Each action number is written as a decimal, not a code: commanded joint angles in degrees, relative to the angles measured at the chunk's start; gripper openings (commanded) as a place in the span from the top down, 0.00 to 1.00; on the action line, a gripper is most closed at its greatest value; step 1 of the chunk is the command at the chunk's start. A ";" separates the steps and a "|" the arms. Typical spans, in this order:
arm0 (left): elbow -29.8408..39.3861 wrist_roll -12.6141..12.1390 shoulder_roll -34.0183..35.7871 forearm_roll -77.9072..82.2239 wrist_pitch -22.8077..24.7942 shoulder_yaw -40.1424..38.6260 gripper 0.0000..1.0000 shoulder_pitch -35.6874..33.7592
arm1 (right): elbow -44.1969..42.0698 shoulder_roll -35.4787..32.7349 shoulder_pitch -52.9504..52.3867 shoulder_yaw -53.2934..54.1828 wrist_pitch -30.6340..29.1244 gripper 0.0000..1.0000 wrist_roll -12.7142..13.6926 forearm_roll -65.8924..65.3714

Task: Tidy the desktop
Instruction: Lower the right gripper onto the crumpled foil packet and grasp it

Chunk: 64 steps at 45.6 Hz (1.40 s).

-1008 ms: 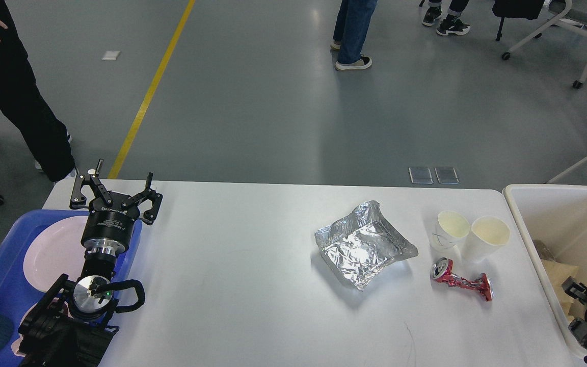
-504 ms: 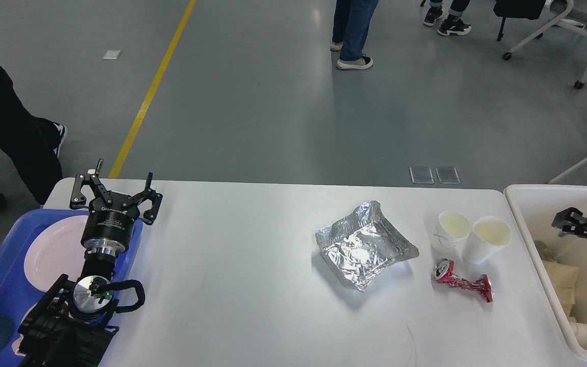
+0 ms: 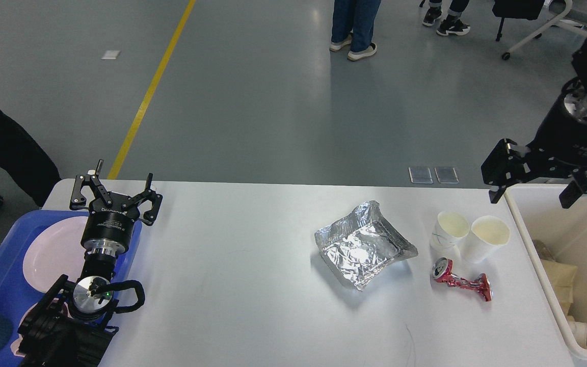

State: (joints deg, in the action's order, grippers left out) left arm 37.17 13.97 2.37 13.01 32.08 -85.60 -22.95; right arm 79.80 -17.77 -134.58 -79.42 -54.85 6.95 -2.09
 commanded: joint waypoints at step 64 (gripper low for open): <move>0.00 -0.08 0.00 0.00 0.00 0.00 0.04 -0.08 | 4.59 6.34 32.78 19.04 46.04 0.05 1.48 11.75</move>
State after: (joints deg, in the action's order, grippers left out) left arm 37.19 13.98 2.37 13.01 32.08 -85.62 -23.04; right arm 88.86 -13.69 -113.16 -62.82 -17.99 8.35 9.56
